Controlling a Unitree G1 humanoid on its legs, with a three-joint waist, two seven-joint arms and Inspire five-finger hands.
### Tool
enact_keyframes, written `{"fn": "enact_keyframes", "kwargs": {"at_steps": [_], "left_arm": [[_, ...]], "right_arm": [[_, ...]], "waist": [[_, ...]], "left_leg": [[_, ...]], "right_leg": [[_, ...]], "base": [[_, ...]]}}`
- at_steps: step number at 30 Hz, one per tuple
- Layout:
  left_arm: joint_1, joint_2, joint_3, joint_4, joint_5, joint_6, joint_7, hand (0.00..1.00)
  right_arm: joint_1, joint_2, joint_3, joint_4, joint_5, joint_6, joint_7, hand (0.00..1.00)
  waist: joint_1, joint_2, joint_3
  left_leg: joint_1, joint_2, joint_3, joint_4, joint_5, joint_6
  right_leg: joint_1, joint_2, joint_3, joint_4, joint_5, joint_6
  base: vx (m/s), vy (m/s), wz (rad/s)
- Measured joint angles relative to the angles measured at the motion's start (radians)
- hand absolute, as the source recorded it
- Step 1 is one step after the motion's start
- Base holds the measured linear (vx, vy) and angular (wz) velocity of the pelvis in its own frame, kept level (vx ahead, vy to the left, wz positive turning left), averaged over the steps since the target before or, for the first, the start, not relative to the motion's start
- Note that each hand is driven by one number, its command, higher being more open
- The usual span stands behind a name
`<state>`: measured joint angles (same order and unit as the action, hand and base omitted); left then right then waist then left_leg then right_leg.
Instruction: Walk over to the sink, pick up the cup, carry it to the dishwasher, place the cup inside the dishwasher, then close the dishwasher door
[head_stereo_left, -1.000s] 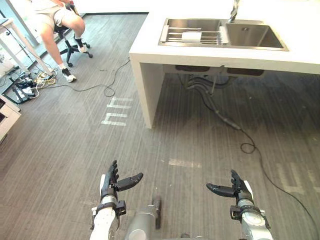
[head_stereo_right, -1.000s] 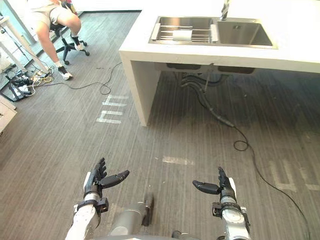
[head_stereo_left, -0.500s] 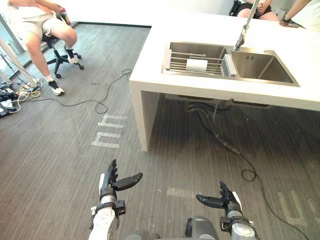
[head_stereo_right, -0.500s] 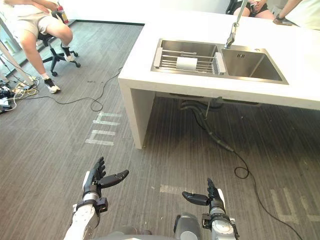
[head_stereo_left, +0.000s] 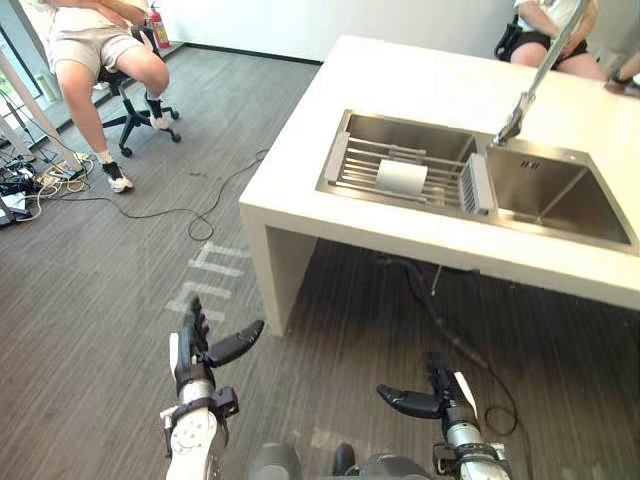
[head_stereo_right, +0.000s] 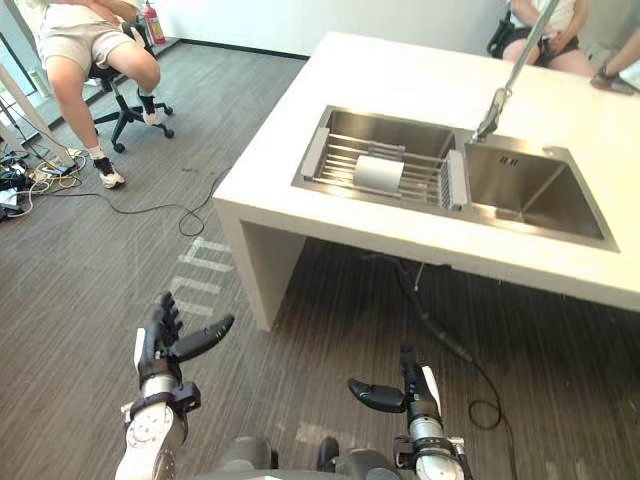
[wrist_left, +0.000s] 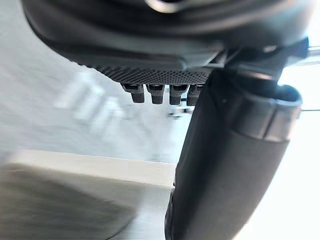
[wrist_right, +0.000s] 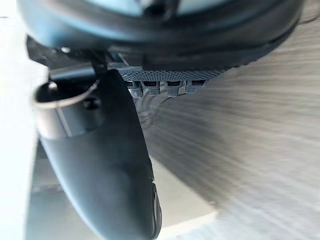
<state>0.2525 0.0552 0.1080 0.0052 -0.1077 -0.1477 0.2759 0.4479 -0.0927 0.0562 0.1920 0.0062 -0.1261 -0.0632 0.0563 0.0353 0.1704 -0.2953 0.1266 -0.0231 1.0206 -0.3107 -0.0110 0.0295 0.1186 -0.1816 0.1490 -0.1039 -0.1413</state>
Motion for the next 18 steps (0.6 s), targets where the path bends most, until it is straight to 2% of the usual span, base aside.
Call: {"fn": "enact_keyframes", "kwargs": {"at_steps": [2, 3, 5, 6, 7, 9, 10, 11, 13, 14, 16, 17, 18], "left_arm": [[0.0, -0.001, 0.002, -0.078, 0.025, 0.0, 0.029, 1.0], [0.001, -0.003, 0.002, -0.133, 0.041, -0.001, 0.041, 1.0], [0.002, -0.005, 0.002, -0.214, 0.071, -0.005, 0.065, 1.0], [0.002, -0.004, 0.004, -0.263, 0.089, -0.012, 0.079, 1.0], [0.007, 0.006, 0.007, -0.311, 0.109, -0.014, 0.098, 1.0], [0.014, 0.019, 0.014, -0.386, 0.132, -0.013, 0.121, 1.0], [0.016, 0.022, 0.013, -0.416, 0.148, -0.012, 0.131, 1.0], [0.022, 0.028, 0.006, -0.475, 0.186, -0.012, 0.148, 1.0], [0.033, 0.05, -0.019, -0.538, 0.249, -0.017, 0.165, 1.0], [0.032, 0.074, -0.041, -0.562, 0.283, -0.034, 0.169, 1.0], [0.032, 0.094, -0.06, -0.563, 0.314, -0.048, 0.172, 1.0], [0.032, 0.101, -0.061, -0.563, 0.337, -0.052, 0.175, 1.0], [0.032, 0.107, -0.061, -0.563, 0.357, -0.054, 0.175, 1.0]], "right_arm": [[0.019, 0.007, 0.003, -0.009, -0.007, 0.002, 0.0, 1.0], [0.037, 0.005, 0.014, -0.015, -0.023, 0.003, 0.001, 1.0], [0.063, 0.0, 0.03, -0.02, -0.05, 0.003, 0.001, 1.0], [0.082, 0.0, 0.04, -0.023, -0.068, 0.004, 0.003, 1.0], [0.097, 0.009, 0.059, -0.021, -0.087, 0.011, 0.003, 1.0], [0.127, 0.03, 0.114, -0.046, -0.098, 0.013, 0.011, 1.0], [0.135, 0.034, 0.131, -0.055, -0.113, 0.012, 0.015, 1.0], [0.142, 0.04, 0.167, -0.058, -0.131, 0.008, 0.026, 1.0], [0.146, 0.046, 0.2, -0.042, -0.161, 0.002, 0.042, 1.0], [0.148, 0.046, 0.211, -0.013, -0.168, -0.004, 0.056, 1.0], [0.148, 0.044, 0.212, 0.027, -0.167, -0.007, 0.065, 1.0], [0.135, 0.043, 0.211, 0.033, -0.17, -0.021, 0.067, 1.0], [0.126, 0.043, 0.208, 0.045, -0.176, -0.032, 0.069, 1.0]], "waist": [[0.013, 0.003, 0.003], [0.013, 0.003, 0.003], [0.017, 0.006, 0.002], [0.025, 0.015, -0.004], [0.039, 0.009, -0.017], [0.041, -0.021, -0.037], [0.041, -0.025, -0.039], [0.043, -0.031, -0.041], [0.046, -0.032, -0.042], [0.037, -0.033, -0.041], [0.019, -0.027, -0.04], [-0.001, -0.027, -0.04], [-0.017, -0.025, -0.041]], "left_leg": [[-0.035, -0.027, 0.01, -0.149, -0.025, -0.011], [-0.043, -0.051, 0.01, -0.256, -0.027, -0.019], [-0.044, -0.086, 0.007, -0.43, 0.003, -0.031], [-0.034, -0.091, 0.006, -0.531, 0.098, -0.022], [-0.004, -0.098, 0.029, -0.554, 0.167, 0.038], [0.013, -0.116, 0.065, -0.544, 0.133, 0.058], [0.018, -0.118, 0.074, -0.537, 0.121, 0.063], [0.044, -0.121, 0.094, -0.535, 0.096, 0.069], [0.115, -0.12, 0.125, -0.569, 0.068, 0.074], [0.18, -0.119, 0.144, -0.588, 0.044, 0.079], [0.24, -0.114, 0.157, -0.597, 0.02, 0.081], [0.272, -0.102, 0.16, -0.604, 0.007, 0.078], [0.295, -0.081, 0.161, -0.609, -0.004, 0.068]], "right_leg": [[0.041, -0.016, 0.017, -0.017, -0.011, 0.011], [0.063, -0.035, 0.019, -0.026, -0.016, 0.031], [0.087, -0.059, 0.036, -0.03, -0.043, 0.059], [0.095, -0.065, 0.055, -0.027, -0.067, 0.08], [0.107, -0.076, 0.084, -0.021, -0.093, 0.101], [0.11, -0.11, 0.132, -0.006, -0.121, 0.119], [0.109, -0.117, 0.147, 0.007, -0.128, 0.13], [0.099, -0.129, 0.163, 0.061, -0.142, 0.153], [0.028, -0.144, 0.18, 0.277, -0.169, 0.204], [-0.064, -0.16, 0.187, 0.539, -0.164, 0.26], [-0.135, -0.188, 0.17, 0.715, -0.169, 0.249], [-0.178, -0.207, 0.141, 0.757, -0.185, 0.219], [-0.211, -0.208, 0.117, 0.725, -0.199, 0.195]], "base": [[0.35, 0.035, -0.2], [0.45, 0.142, -0.02], [0.44, 0.184, -0.14], [0.39, 0.2, -0.41], [0.41, 0.2, -0.42], [0.39, 0.153, -0.34], [0.4, 0.144, -0.38], [0.34, 0.134, -0.46], [0.3, 0.118, -0.54], [0.22, 0.07, -0.39], [0.2, 0.035, -0.24], [0.21, -0.021, -0.13], [0.2, -0.049, -0.12]]}}
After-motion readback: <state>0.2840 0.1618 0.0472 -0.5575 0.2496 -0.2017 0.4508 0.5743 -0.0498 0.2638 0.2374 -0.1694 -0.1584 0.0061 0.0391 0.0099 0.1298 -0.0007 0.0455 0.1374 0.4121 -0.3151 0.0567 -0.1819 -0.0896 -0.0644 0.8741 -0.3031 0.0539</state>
